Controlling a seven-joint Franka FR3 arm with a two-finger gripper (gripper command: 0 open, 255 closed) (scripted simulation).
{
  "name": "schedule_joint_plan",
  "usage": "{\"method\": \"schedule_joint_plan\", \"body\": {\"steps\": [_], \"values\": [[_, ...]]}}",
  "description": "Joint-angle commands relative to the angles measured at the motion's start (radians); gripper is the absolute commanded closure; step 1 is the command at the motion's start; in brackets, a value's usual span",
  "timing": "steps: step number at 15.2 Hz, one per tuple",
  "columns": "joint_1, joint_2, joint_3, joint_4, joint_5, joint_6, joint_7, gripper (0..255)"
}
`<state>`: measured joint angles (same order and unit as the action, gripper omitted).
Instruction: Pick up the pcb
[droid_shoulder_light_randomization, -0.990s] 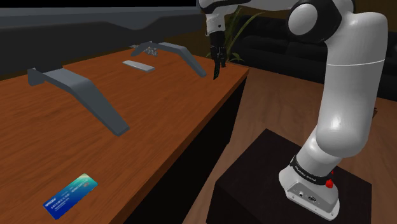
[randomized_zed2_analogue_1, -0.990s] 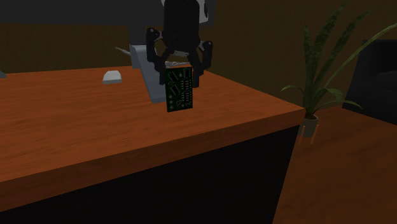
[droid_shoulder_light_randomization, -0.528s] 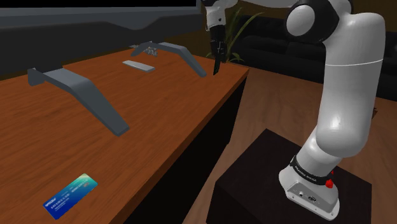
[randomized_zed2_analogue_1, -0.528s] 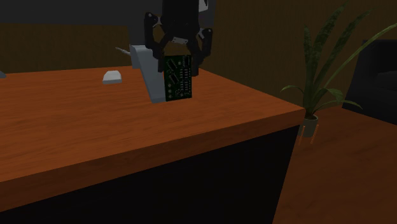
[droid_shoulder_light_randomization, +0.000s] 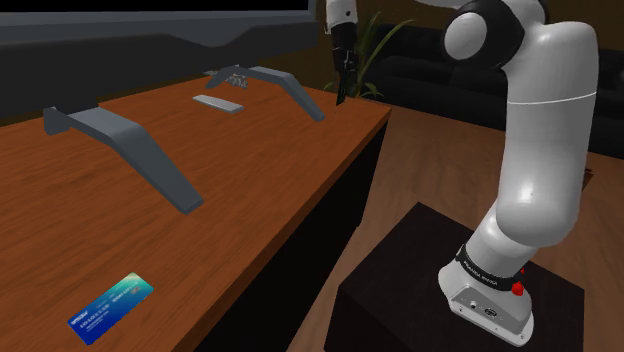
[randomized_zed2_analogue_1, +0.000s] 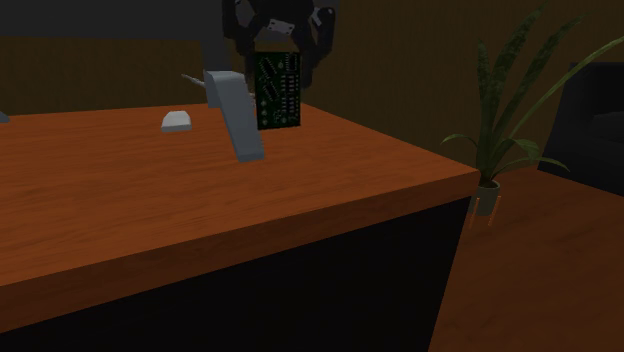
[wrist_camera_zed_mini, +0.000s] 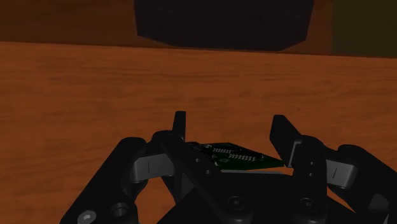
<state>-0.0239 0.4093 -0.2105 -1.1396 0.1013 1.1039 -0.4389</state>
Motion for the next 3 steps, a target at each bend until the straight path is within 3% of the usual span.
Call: {"method": "schedule_joint_plan", "body": {"steps": [1, 3], "values": [[-0.005, 0.014, 0.000, 0.048, 0.003, -0.035, 0.000, 255], [-0.005, 0.015, 0.000, 0.052, 0.003, -0.038, 0.000, 255]]}}
